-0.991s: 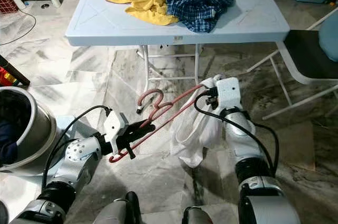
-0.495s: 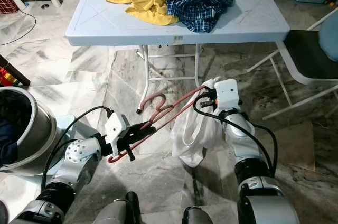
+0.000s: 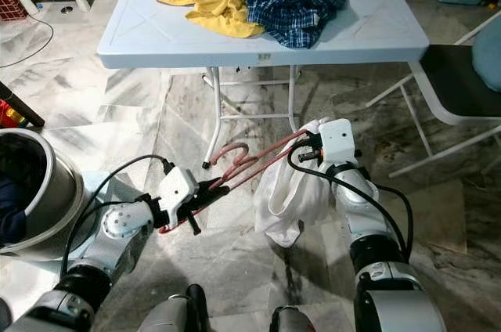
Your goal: Hang hanger
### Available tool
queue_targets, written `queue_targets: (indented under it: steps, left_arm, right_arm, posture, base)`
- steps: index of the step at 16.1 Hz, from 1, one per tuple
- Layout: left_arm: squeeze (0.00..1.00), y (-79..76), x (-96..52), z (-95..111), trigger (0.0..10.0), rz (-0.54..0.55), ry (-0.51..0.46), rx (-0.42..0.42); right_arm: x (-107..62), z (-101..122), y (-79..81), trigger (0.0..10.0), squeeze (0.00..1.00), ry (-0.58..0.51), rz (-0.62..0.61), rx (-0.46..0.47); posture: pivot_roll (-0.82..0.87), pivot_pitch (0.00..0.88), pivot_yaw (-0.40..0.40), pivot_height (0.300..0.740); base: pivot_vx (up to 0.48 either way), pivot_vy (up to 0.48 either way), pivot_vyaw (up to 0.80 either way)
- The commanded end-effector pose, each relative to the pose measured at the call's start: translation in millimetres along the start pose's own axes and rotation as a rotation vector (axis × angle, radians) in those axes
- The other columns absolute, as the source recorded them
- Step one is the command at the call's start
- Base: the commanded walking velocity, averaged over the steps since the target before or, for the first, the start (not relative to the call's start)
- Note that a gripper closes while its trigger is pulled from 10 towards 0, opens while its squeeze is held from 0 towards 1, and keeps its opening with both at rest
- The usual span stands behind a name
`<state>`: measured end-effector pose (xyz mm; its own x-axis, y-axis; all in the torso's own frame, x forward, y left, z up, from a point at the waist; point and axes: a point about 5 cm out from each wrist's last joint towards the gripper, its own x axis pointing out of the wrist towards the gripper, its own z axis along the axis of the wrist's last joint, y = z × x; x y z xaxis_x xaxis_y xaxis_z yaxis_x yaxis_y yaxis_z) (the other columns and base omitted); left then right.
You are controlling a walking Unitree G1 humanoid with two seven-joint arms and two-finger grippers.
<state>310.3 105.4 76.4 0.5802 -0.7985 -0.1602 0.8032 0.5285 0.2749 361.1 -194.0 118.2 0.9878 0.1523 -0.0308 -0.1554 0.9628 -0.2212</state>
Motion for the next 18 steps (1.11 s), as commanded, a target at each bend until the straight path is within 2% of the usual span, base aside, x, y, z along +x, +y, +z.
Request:
queue_targets:
  steps: [1,2,3,5,8,9,10,12,13,14,17,18]
  left_arm:
    - [0.0,0.3,-23.9,-34.3,0.0,0.039,0.185,-0.037]
    - [0.0,0.8,-25.4,-37.2,0.0,0.044,0.209,-0.028]
    - [0.0,0.0,-30.1,-46.6,0.0,0.044,0.288,-0.006]
    - [0.0,0.5,-31.7,-50.9,0.0,0.057,0.325,0.01]
    - [0.0,0.9,-22.1,-44.5,0.0,0.102,0.281,-0.014]
    - [0.0,0.4,-19.6,-43.0,0.0,0.108,0.27,-0.022]
    - [0.0,-0.8,-16.1,-41.0,0.0,0.119,0.25,-0.047]
    - [0.0,-0.5,-14.5,-39.8,0.0,0.14,0.228,-0.074]
    - [0.0,0.6,-14.5,-39.3,0.0,0.15,0.222,-0.082]
    - [0.0,3.4,-14.1,-37.4,0.0,0.168,0.209,-0.09]
    - [0.0,10.3,-10.3,-28.5,0.0,0.2,0.163,-0.08]
    - [0.0,11.3,-7.9,-24.6,0.0,0.2,0.142,-0.076]
  right_arm:
    - [3.2,24.2,-31.0,0.0,0.0,-0.076,-0.124,-0.014]
    - [4.3,28.3,-32.3,0.0,0.0,-0.086,-0.126,-0.026]
    - [9.0,39.6,-31.6,0.0,0.0,-0.098,-0.106,-0.086]
    - [12.0,42.9,-28.1,0.0,0.0,-0.089,-0.071,-0.135]
    - [13.5,27.6,-7.0,0.0,0.0,-0.012,0.052,-0.102]
    - [12.4,22.2,0.0,4.6,0.0,0.005,0.082,-0.094]
    - [10.0,12.1,13.2,10.0,1.0,0.035,0.123,-0.067]
    - [7.8,4.9,22.5,10.0,1.0,0.063,0.16,-0.062]
    - [7.3,3.8,23.8,10.0,0.85,0.068,0.168,-0.061]
    - [6.8,2.6,25.2,10.0,0.0,0.075,0.183,-0.062]
    - [3.9,-5.0,28.5,10.0,0.0,0.111,0.211,-0.038]
    - [1.8,-10.1,35.2,10.0,0.0,0.126,0.235,-0.03]
  posture:
    - [-0.03,0.208,0.051,0.74]
    - [-0.03,0.209,0.051,0.74]
    - [-0.03,0.207,0.049,0.74]
    - [-0.03,0.205,0.048,0.74]
    - [-0.03,0.202,0.039,0.74]
    - [-0.03,0.203,0.038,0.74]
    - [-0.03,0.203,0.038,0.74]
    - [-0.03,0.206,0.039,0.74]
    - [-0.03,0.206,0.039,0.74]
    - [-0.03,0.207,0.038,0.74]
    - [-0.03,0.205,0.037,0.74]
    - [-0.03,0.205,0.036,0.74]
  base:
    - [0.0,0.0,0.0]
    - [0.0,0.0,0.0]
    - [0.0,0.0,0.0]
    - [0.0,0.0,0.0]
    - [0.0,0.0,0.0]
    - [0.0,0.0,0.0]
    - [0.0,0.0,0.0]
    - [0.0,0.0,0.0]
    - [0.0,0.0,0.0]
    - [0.0,0.0,0.0]
    - [0.0,0.0,0.0]
    - [0.0,0.0,0.0]
